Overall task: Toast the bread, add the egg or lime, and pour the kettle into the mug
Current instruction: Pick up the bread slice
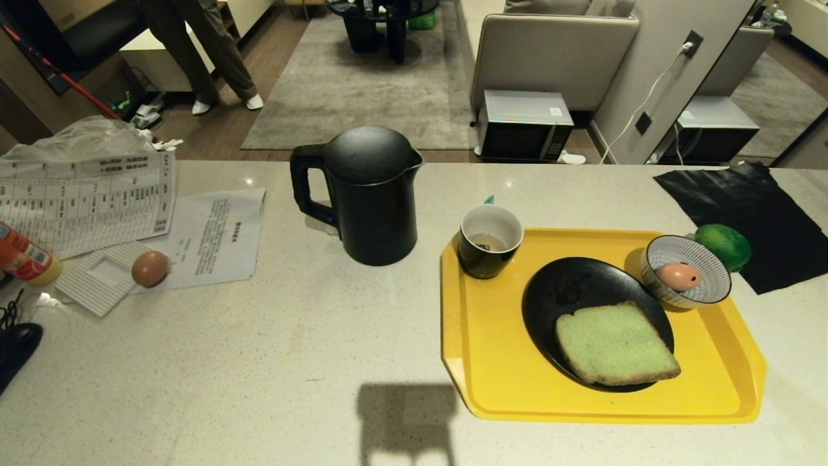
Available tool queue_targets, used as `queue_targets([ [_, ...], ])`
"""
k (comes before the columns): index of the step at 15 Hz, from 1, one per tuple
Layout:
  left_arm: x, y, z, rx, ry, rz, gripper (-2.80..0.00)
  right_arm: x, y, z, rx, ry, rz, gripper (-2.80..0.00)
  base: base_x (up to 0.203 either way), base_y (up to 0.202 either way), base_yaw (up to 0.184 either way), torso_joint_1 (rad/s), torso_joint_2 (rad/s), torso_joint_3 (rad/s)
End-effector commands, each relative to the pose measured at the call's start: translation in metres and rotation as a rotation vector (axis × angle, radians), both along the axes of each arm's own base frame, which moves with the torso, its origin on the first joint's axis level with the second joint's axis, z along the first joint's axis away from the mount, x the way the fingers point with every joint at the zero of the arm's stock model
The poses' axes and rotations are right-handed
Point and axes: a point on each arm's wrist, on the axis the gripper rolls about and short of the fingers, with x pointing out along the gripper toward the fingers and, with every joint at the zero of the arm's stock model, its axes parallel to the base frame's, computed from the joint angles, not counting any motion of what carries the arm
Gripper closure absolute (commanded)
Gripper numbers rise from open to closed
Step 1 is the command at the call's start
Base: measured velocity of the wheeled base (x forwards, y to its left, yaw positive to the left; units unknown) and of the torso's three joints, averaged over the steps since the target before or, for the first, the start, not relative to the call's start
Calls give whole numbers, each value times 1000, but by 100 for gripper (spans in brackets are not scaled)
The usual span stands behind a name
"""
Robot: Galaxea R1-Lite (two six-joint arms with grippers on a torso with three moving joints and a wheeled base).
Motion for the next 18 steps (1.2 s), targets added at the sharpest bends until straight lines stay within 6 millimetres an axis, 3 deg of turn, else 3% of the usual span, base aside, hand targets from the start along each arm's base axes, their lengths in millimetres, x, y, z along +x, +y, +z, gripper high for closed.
queue_targets([
  [1, 0, 0, 0, 1, 1, 1, 0, 2, 0, -7, -12, 28, 3, 0, 0, 0, 0, 0, 0, 0],
  [4, 0, 0, 0, 1, 1, 1, 0, 0, 0, 1, -20, -1, 6, 0, 0, 0, 0, 0, 0, 0],
  [7, 0, 0, 0, 1, 0, 1, 0, -9, 0, 48, 21, -53, 11, 0, 0, 0, 0, 0, 0, 0],
  [9, 0, 0, 0, 1, 1, 1, 0, -3, 0, 88, 79, -7, 30, 0, 0, 0, 0, 0, 0, 0],
  [13, 0, 0, 0, 1, 2, 1, 0, 39, 3, 146, 144, 193, 104, 0, 0, 0, 0, 0, 0, 0],
  [16, 0, 0, 0, 1, 1, 1, 0, 81, 4, 168, 174, 394, 154, 0, 0, 0, 0, 0, 0, 0],
  [18, 0, 0, 0, 1, 0, 0, 0, 113, 5, 172, 190, 529, 161, 0, 0, 0, 0, 0, 0, 0],
])
